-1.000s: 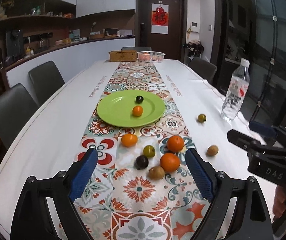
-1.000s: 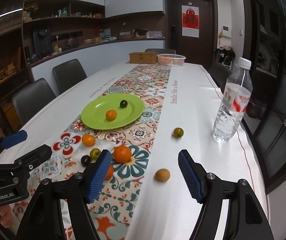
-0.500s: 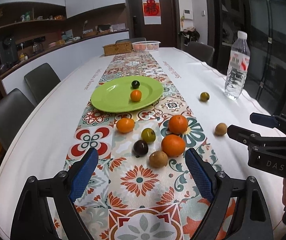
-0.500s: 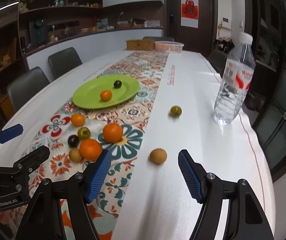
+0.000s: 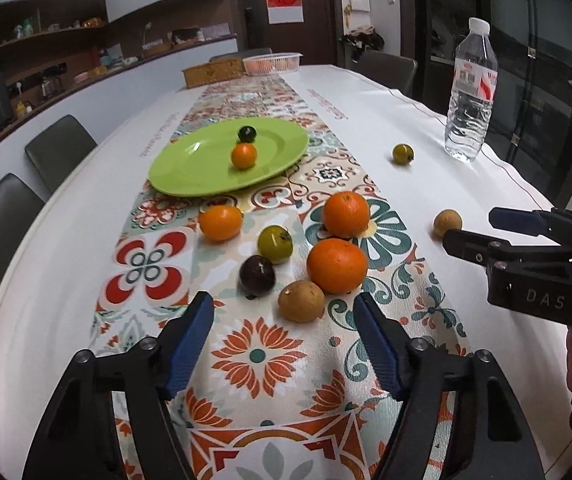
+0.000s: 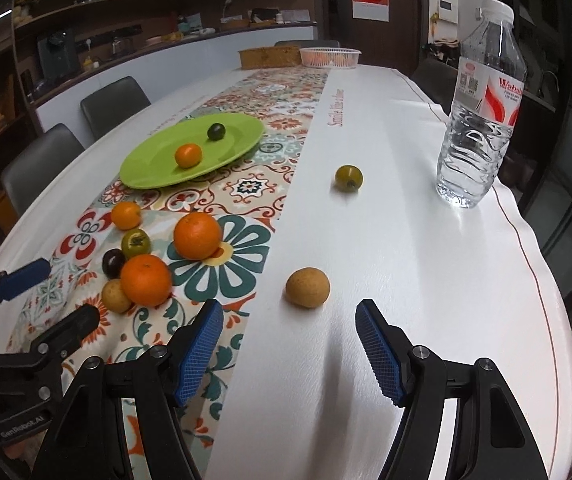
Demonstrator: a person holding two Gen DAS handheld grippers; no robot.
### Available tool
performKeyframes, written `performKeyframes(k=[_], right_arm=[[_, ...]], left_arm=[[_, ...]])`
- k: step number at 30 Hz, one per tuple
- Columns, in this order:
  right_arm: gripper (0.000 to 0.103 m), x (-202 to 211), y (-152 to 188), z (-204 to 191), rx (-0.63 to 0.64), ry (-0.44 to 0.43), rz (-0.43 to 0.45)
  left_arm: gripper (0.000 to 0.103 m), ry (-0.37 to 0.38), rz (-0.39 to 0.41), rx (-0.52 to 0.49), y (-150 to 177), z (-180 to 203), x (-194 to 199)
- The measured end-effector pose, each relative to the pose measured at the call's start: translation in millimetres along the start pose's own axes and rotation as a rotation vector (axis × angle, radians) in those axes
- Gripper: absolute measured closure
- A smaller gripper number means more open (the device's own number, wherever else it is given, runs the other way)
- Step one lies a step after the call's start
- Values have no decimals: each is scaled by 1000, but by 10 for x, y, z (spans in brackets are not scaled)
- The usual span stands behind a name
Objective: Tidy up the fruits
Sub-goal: 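Withdraw both tools from plate back toward the remaining fruits, then grasp brown round fruit with left tool while right tool grasps another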
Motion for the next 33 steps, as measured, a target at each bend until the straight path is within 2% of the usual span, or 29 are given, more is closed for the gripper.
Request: performKeyframes(k=[7,12,25,30,33], right_arm=[[41,-147,12,25,-7,5,-35],[45,-231,-4,42,-12,10,-46],[61,-382,-31,42,-17,2,-60],[73,-397,-50,36,-5,7,-55],[73,-378,-45,32,-6,5,-52]], left_arm=[[54,35,-41,-3,40,32,-143],[61,50,-57,4,56,33,-196],[73,84,-72,8,59,69,-266],[73,82,-71,13,64,65,-277],[73,77,-67,9,62,64,-276]])
Point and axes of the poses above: each gripper's, at about its wrist camera, not at the fingertips, and x roughly against the way its jaws point, z to its right, y to its underside, the point moved 9 cm from there along -x, roughly the way its jaws point
